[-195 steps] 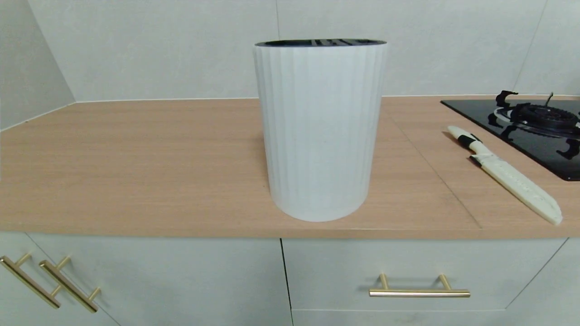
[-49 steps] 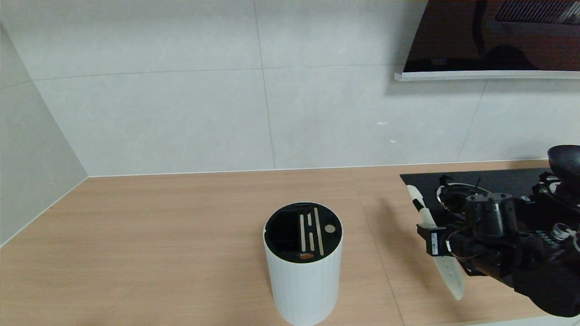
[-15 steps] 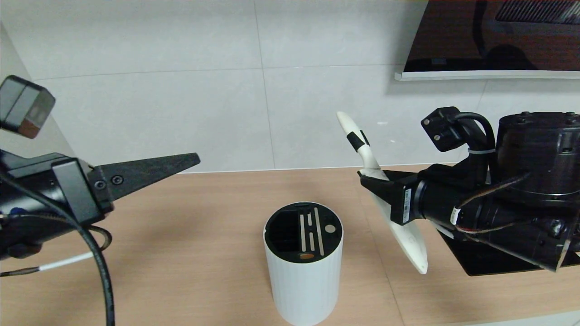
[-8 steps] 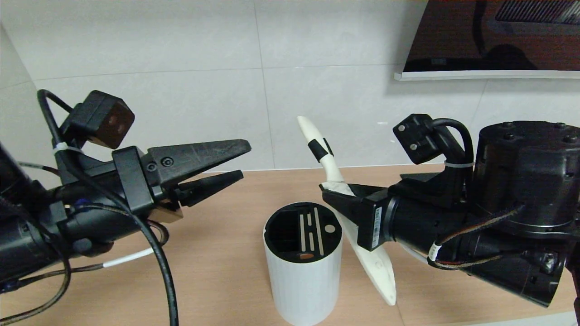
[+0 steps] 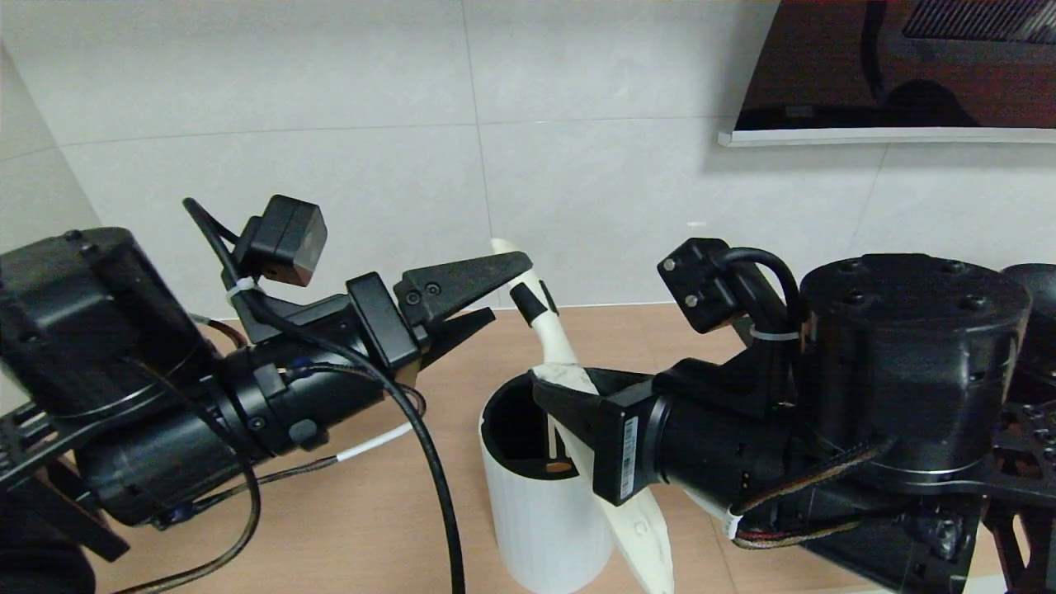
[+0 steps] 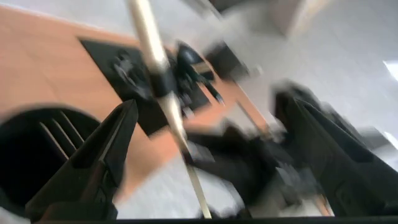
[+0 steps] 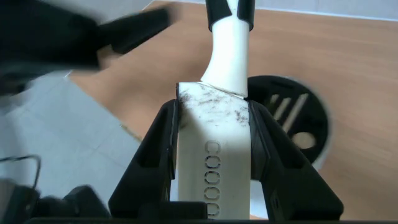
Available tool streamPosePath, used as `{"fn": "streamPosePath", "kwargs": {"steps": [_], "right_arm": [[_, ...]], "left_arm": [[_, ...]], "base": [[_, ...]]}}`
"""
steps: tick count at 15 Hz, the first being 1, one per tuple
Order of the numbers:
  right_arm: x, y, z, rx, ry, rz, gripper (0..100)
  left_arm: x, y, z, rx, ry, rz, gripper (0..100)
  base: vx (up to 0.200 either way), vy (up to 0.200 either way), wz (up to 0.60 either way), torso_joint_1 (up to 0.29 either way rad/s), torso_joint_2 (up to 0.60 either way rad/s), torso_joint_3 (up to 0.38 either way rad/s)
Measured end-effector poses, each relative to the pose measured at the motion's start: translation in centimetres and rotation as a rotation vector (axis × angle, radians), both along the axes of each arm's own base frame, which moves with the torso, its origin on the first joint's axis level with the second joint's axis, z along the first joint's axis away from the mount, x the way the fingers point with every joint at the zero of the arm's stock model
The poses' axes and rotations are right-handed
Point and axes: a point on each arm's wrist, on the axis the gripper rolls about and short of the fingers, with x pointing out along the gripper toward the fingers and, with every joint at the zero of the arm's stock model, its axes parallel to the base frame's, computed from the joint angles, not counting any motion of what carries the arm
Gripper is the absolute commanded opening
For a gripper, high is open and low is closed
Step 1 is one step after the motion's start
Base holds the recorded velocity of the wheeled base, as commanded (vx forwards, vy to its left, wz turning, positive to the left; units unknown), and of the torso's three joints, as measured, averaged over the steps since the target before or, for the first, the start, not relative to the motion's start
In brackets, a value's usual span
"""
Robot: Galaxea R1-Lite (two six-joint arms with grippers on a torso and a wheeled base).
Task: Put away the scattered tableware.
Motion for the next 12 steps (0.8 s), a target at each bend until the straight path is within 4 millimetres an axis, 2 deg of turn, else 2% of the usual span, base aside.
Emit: {"fn": "streamPosePath", "kwargs": {"steps": [7, 12], "right_arm": [[-0.3, 0.6, -0.6, -0.008, 0.018, 0.016, 0], [-0.3, 0.6, -0.7, -0.012, 0.021, 0.017, 0]], "left_arm": [[1.6, -2.1, -1.8, 0.026, 0.036, 0.025, 100], [2.4, -2.8, -2.8, 0.043, 0.034, 0.041, 100]], "base": [[0.0, 0.0, 0.0, 0.0, 0.0, 0.0], [0.0, 0.0, 0.0, 0.0, 0.0, 0.0]]}}
